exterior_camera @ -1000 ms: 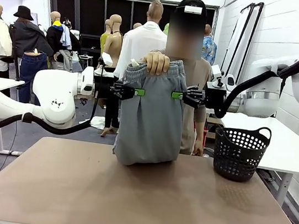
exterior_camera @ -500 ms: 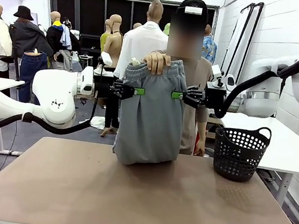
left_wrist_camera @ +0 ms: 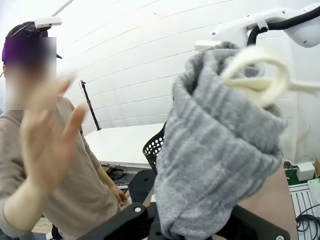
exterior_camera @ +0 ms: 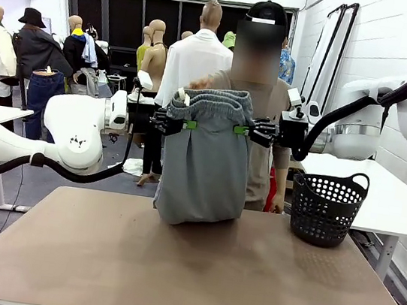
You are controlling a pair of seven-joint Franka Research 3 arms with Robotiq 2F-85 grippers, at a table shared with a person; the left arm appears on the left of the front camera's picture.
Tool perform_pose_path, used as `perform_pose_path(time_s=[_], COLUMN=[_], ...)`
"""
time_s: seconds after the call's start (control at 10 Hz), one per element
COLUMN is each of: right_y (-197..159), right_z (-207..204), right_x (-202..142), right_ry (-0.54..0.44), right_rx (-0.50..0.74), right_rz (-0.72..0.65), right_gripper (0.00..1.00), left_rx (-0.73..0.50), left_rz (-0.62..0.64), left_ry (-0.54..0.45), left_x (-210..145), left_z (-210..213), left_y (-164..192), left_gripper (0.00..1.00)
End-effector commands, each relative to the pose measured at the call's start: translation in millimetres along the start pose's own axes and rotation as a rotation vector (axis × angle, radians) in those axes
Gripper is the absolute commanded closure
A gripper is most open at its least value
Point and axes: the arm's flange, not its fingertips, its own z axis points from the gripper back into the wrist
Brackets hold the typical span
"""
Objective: Fold the training pants.
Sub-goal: Release the ends of the Training pants and then grab the overlapped ends.
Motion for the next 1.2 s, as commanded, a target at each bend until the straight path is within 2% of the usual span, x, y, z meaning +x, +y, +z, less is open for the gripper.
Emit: perform_pose_path(time_s=[0.0,1.1], right_y=[0.2,0.2], right_z=[-0.4,-0.4], right_x=[2.1,2.1], right_ry=[-0.004,-0.004], right_rx=[-0.002,-0.002], right_rz=[0.0,0.0], right_gripper=[1.0,1.0], left_rx=[0.022,0.022], left_rz=[0.001,0.001], left_ry=[-0.007,-0.007], left_x=[0.9,0.9], left_z=[-1.5,-1.5], left_y=[-1.2,-1.2], left_gripper=[1.0,1.0])
